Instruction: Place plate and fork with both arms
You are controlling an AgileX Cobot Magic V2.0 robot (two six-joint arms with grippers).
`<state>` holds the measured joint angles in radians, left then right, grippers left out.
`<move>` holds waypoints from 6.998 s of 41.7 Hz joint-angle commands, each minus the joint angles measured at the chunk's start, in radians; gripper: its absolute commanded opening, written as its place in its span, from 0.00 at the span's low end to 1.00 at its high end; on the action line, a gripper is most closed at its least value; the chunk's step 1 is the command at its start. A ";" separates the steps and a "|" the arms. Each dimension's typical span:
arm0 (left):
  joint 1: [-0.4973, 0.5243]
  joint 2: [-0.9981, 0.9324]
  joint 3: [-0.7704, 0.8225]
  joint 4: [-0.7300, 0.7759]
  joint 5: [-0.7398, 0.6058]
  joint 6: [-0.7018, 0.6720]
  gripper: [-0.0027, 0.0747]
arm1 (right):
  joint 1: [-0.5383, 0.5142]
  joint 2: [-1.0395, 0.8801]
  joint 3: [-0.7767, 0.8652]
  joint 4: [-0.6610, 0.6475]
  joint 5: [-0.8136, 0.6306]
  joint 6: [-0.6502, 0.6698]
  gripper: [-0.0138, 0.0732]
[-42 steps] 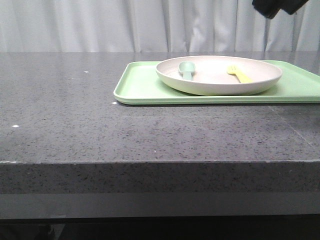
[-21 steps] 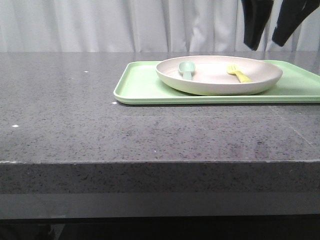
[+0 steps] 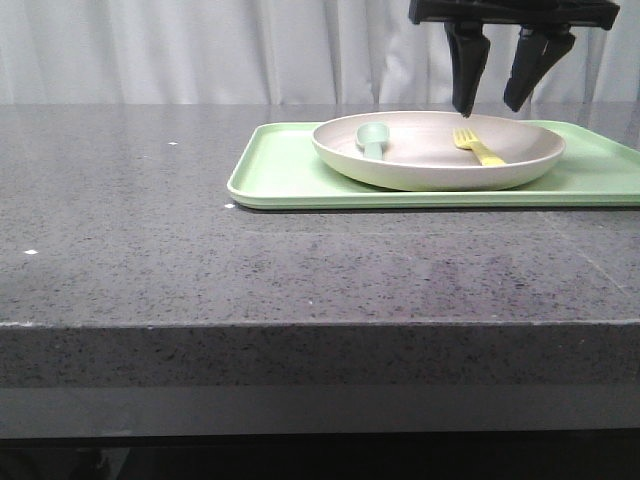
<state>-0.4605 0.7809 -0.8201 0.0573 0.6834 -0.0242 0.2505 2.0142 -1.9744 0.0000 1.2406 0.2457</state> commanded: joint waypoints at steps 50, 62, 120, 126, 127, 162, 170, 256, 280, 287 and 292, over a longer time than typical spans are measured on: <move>-0.010 -0.005 -0.030 0.001 -0.075 -0.001 0.42 | -0.019 0.057 -0.056 -0.008 0.051 0.013 0.31; -0.010 -0.005 -0.030 0.001 -0.075 -0.001 0.42 | -0.019 0.023 -0.064 -0.008 0.061 0.012 0.31; -0.010 -0.005 -0.030 0.001 -0.075 -0.001 0.42 | -0.317 -0.017 0.017 0.185 0.080 -0.246 0.31; -0.010 -0.005 -0.030 0.001 -0.075 -0.001 0.42 | -0.317 0.001 0.017 0.185 0.079 -0.246 0.31; -0.010 -0.005 -0.030 0.001 -0.075 -0.001 0.42 | -0.317 0.003 0.017 0.185 0.079 -0.246 0.31; -0.010 -0.005 -0.030 0.001 -0.075 -0.001 0.42 | -0.310 -0.032 0.016 0.185 0.076 -0.252 0.50; -0.010 -0.005 -0.030 0.001 -0.073 -0.001 0.42 | -0.260 -0.115 0.027 0.184 0.095 -0.311 0.50; -0.010 -0.005 -0.030 -0.001 -0.061 -0.001 0.01 | -0.119 -1.571 1.135 0.080 -0.384 -0.310 0.08; -0.003 -0.055 0.003 -0.004 -0.099 -0.001 0.01 | -0.119 -1.570 1.135 0.080 -0.391 -0.310 0.08; 0.099 -0.194 0.118 -0.006 -0.185 -0.001 0.01 | -0.119 -1.570 1.135 0.080 -0.391 -0.310 0.08; 0.220 -0.336 0.273 -0.008 -0.278 -0.001 0.01 | -0.119 -1.570 1.135 0.080 -0.391 -0.310 0.08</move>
<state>-0.3106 0.5264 -0.6080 0.0553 0.5369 -0.0242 0.1336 0.4358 -0.8180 0.0872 0.9244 -0.0635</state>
